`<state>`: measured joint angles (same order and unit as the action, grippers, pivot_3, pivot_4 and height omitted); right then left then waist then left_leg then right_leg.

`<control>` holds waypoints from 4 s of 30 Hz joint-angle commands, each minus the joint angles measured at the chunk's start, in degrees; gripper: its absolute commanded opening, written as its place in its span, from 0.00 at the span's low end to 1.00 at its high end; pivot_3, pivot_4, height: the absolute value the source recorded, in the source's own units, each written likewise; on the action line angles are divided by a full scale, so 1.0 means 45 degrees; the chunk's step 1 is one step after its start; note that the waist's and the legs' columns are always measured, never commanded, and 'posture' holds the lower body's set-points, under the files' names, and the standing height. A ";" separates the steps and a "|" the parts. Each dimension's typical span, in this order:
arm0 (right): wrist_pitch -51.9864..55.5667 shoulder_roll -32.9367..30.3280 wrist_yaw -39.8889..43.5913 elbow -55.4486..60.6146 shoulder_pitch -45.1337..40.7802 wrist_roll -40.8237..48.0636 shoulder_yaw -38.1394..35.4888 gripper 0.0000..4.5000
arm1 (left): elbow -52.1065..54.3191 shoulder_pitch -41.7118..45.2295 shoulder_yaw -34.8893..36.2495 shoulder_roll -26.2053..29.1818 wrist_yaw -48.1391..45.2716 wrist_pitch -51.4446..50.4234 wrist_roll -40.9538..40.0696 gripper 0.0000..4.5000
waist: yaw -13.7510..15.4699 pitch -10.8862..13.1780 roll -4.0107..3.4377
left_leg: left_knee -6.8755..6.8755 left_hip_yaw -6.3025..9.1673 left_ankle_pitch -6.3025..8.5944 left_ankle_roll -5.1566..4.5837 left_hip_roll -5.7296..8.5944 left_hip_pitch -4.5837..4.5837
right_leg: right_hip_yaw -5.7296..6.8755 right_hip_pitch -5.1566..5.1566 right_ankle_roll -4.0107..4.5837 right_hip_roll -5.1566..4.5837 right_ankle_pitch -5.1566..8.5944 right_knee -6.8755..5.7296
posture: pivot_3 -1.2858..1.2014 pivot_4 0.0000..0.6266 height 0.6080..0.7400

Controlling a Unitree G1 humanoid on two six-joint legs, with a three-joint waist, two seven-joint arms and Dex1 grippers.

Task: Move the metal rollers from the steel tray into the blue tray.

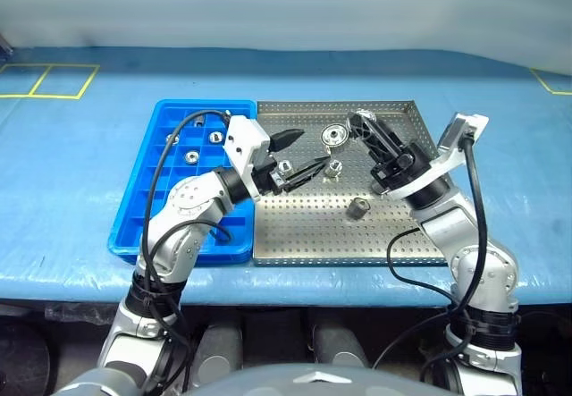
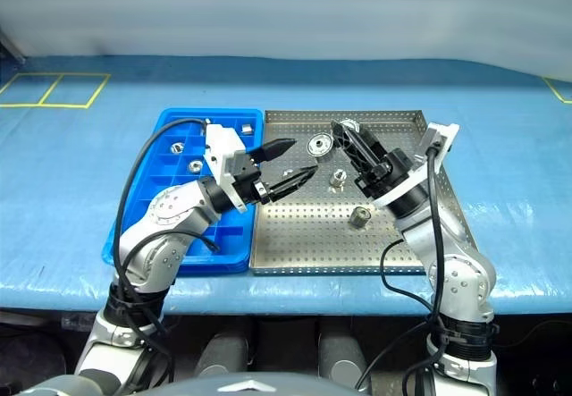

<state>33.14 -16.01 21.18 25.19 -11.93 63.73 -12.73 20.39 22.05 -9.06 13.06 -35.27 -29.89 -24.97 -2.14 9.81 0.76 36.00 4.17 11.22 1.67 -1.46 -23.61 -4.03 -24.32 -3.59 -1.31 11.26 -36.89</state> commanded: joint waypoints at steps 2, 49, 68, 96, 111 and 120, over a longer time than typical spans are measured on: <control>0.0070 0.0071 0.0077 0.0565 0.0021 0.0450 0.0206 0.39 | 0.0527 0.0288 0.0027 -0.0039 -0.0207 0.0117 -0.0393 0.77 | -0.0004 0.0000 0.0000 | 0.0000 0.0000 0.0000 0.0000 0.0000 0.0001 | 0.0000 0.0000 0.0001 0.0000 0.0000 0.0000 | 0.53 0.24 1.00; -0.2633 -0.2634 -0.0295 -0.0057 -0.0403 -0.8130 0.2491 0.39 | 0.1114 -0.0016 0.0513 -0.0024 0.1286 -0.3507 -0.2498 0.37 | 0.0033 0.0004 0.0006 | -0.0012 0.0001 0.0000 0.0001 0.0003 -0.0020 | 0.0006 -0.0021 0.0005 -0.0005 0.0003 0.0016 | 0.53 0.24 1.00; -0.1147 -0.2631 0.1961 0.0085 0.0716 -0.7899 0.2991 0.39 | 0.4105 -0.0697 -0.0035 0.4802 0.5617 -0.6037 0.3505 0.37 | 0.0338 0.0025 0.0036 | -0.0020 -0.0001 0.0001 0.0002 0.0007 -0.0017 | 0.0003 -0.0022 0.0006 -0.0015 0.0004 0.0019 | 0.58 0.24 1.00; -0.0791 -0.2011 0.1521 0.0291 0.0867 -0.8211 0.2953 0.39 | -0.0399 -0.1751 0.1432 0.1490 0.9087 -0.4304 0.7409 0.37 | 0.0758 0.0039 0.0061 | -0.0015 0.0013 0.0001 0.0004 0.0008 -0.0024 | 0.0026 -0.0022 0.0006 -0.0019 0.0003 0.0017 | 0.58 0.24 1.00; -0.0743 -0.1847 0.1589 0.0461 0.0946 -0.8320 0.3057 0.39 | -0.0324 -0.1534 0.1892 0.0627 0.8917 -0.3194 0.7592 0.95 | 0.0783 0.0039 0.0061 | -0.0009 0.0013 0.0000 0.0006 0.0010 -0.0022 | 0.0026 -0.0015 0.0001 -0.0022 0.0000 0.0015 | 0.58 0.24 1.00; -0.0652 -0.1644 0.1924 0.0517 0.0633 -0.8071 0.3295 0.39 | 0.1322 -0.1504 0.1969 0.0163 0.6214 -0.1509 0.5259 0.95 | 0.0784 0.0039 0.0061 | -0.0007 0.0009 0.0000 0.0006 0.0010 -0.0021 | 0.0025 -0.0015 0.0002 -0.0023 0.0000 0.0014 | 0.58 0.24 1.00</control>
<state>30.59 -23.74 29.11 25.16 -7.99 26.38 1.93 22.84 14.56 -0.41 13.78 -4.34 -38.21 1.08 1.39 9.98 1.03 35.97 4.21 11.22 1.69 -1.42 -23.70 -3.92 -24.39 -3.58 -1.40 11.26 -36.83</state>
